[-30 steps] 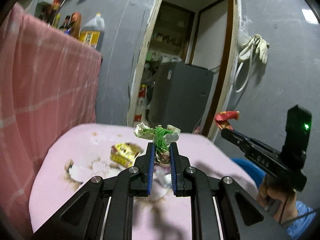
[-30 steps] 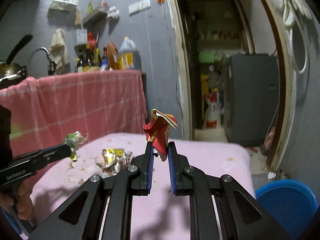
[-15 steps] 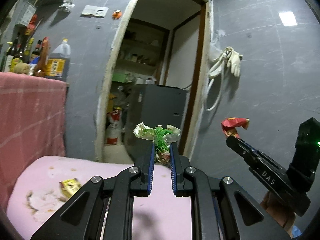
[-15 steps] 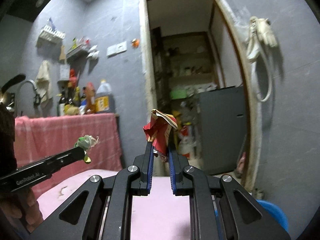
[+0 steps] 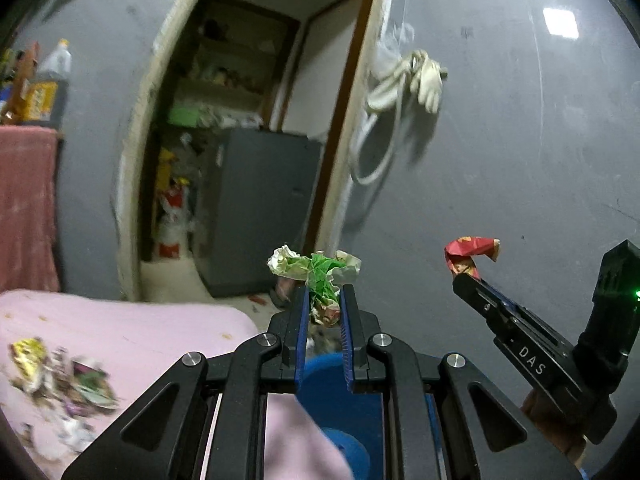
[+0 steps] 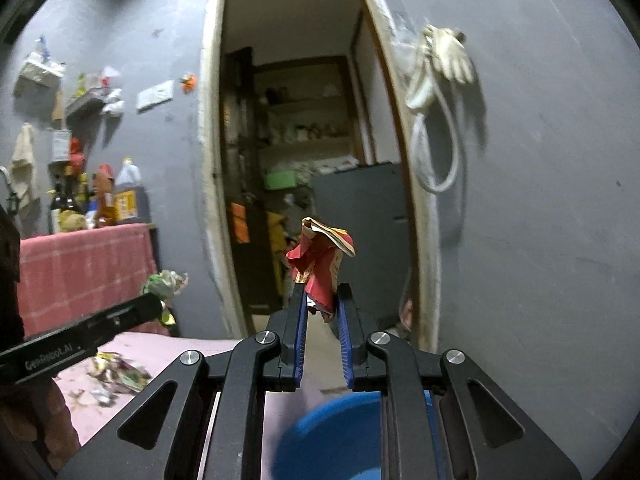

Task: Collect trash
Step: 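Carry both scraps over the blue basin and open both tools to drop them, then move both tools back over the remaining trash on the table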

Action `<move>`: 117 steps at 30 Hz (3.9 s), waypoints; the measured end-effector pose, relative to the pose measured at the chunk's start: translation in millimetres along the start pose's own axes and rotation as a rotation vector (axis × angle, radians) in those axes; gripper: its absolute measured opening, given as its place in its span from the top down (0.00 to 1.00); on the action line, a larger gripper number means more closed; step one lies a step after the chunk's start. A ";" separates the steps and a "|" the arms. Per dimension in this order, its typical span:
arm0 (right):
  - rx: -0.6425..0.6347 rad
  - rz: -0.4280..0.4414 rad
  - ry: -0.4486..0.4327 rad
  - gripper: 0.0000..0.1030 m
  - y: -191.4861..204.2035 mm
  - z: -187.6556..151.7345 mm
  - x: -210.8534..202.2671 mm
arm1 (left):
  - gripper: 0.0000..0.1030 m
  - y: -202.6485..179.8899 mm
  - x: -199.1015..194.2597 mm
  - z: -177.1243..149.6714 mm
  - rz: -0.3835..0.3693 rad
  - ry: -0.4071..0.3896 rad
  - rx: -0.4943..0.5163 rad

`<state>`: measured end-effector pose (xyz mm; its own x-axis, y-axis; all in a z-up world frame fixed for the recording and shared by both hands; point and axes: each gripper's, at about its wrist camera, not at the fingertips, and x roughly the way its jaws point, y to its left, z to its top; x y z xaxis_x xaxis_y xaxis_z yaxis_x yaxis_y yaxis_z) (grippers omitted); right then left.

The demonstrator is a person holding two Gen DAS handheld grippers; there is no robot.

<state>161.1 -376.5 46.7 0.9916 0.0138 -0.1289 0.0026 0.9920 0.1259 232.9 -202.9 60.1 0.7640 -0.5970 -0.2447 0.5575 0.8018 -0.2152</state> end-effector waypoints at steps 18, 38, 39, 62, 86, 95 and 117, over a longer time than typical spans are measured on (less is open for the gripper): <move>0.157 -0.101 0.251 0.83 -63.6 -41.7 30.6 | 0.85 0.9 96.1 -36.9 -0.064 0.341 -0.127; 0.172 -0.092 0.206 0.56 -60.4 -37.2 27.0 | 0.48 24.3 62.8 -28.2 0.051 0.241 -0.102; 0.167 -0.087 0.188 0.53 -57.6 -34.7 24.6 | 0.42 26.4 57.6 -25.9 0.066 0.221 -0.099; 0.011 0.146 -0.060 0.00 59.8 9.3 7.5 | 0.02 91.7 -83.1 6.8 0.430 -0.116 -0.063; -0.100 0.373 0.081 0.00 165.2 -19.9 33.1 | 0.02 176.0 -161.0 -29.0 0.607 -0.100 -0.090; -0.119 0.439 0.287 0.08 183.1 -45.8 61.4 | 0.02 207.8 -149.7 -48.7 0.628 0.030 -0.157; -0.301 0.547 0.643 0.81 232.9 -101.2 94.2 | 0.02 233.2 -130.6 -67.0 0.594 0.245 -0.265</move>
<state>241.9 -131.5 -35.7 0.5800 0.4719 -0.6640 -0.5729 0.8157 0.0793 241.4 60.2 -21.5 0.8026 -0.0737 -0.5920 -0.0540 0.9793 -0.1950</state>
